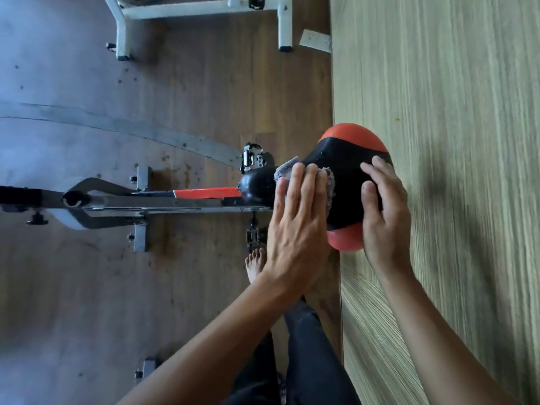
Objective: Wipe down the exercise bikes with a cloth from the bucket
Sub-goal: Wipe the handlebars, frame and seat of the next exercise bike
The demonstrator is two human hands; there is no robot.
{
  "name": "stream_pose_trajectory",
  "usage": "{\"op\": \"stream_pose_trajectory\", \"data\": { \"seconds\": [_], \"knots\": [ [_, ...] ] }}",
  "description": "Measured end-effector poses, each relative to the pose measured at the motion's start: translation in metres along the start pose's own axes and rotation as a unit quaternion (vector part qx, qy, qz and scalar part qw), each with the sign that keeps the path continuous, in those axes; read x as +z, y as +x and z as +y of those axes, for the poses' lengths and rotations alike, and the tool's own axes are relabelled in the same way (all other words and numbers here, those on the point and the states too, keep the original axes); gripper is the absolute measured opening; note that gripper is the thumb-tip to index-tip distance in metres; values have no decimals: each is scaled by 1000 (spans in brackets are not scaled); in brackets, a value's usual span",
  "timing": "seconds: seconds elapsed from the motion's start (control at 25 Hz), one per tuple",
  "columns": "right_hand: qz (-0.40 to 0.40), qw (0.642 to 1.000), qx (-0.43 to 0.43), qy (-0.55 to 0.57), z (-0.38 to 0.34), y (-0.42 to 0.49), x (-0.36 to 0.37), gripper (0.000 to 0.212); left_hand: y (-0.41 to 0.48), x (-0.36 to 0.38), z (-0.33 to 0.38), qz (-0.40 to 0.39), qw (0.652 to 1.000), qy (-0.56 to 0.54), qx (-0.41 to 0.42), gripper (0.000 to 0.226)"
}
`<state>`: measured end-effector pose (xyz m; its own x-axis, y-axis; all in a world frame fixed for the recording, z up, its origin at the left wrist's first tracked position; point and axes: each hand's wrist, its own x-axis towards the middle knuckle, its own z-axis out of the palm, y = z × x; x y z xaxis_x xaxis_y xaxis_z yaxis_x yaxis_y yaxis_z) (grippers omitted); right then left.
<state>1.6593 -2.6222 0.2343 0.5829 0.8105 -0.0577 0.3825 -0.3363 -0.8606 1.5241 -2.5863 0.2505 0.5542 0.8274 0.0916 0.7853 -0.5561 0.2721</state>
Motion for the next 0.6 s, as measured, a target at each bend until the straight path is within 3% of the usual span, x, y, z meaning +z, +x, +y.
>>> {"op": "stream_pose_trajectory", "data": {
  "seconds": [0.36, 0.52, 0.6],
  "knots": [
    [38, 994, -34, -99, 6, -9, 20, 38, -10, -16, -41, 28, 992, -82, -96, 54],
    [40, 991, -23, -125, 2, -7, 22, 38, -2, -24, -52, 49, 961, -196, -191, 55],
    [46, 989, -14, -139, -1, -6, 23, 38, 3, -26, -56, 38, 956, -211, -200, 57]
  ]
}}
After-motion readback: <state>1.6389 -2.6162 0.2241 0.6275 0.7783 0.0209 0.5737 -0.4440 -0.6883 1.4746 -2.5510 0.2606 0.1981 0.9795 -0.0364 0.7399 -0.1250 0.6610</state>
